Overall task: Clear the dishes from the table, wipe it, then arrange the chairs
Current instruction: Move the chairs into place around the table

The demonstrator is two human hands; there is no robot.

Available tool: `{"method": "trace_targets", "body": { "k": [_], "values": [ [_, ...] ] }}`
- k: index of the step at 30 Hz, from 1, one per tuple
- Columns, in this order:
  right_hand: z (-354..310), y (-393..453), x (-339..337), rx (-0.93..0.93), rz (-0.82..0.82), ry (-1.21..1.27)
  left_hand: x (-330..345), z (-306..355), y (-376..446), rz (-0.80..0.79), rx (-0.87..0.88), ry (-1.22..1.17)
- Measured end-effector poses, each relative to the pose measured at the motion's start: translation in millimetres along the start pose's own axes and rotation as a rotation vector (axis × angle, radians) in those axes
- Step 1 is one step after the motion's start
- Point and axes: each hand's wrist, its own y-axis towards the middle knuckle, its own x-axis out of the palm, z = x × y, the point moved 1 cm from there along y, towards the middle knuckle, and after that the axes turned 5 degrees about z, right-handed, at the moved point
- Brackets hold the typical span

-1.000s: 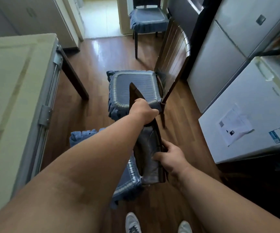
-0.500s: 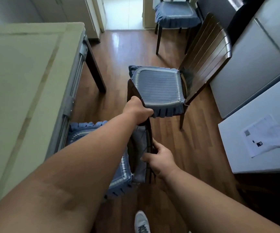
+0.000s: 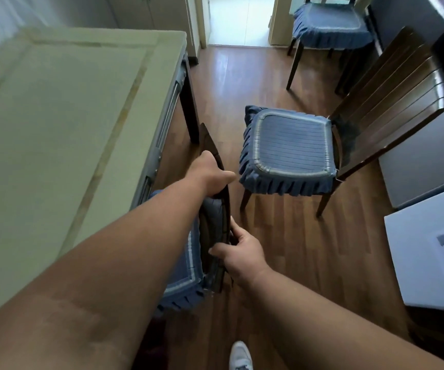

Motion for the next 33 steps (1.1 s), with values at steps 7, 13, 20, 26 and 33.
{"method": "trace_targets", "body": {
  "k": [7, 13, 20, 26, 33],
  "values": [
    [4, -1, 63, 0.020, -0.020, 0.011, -42, -45, 12, 0.016, -0.044, 0.001],
    [5, -4, 89, 0.001, -0.058, 0.037, -61, -66, 14, -0.003, -0.089, -0.083],
    [10, -2, 90, 0.030, -0.092, 0.051, -66, -71, 13, -0.034, -0.091, -0.098],
    [10, -2, 95, -0.012, -0.105, 0.014, -67, -70, 13, -0.068, -0.097, -0.139],
    [12, -3, 97, -0.022, -0.132, 0.004, -70, -72, 13, -0.099, -0.092, -0.155]
  ]
}}
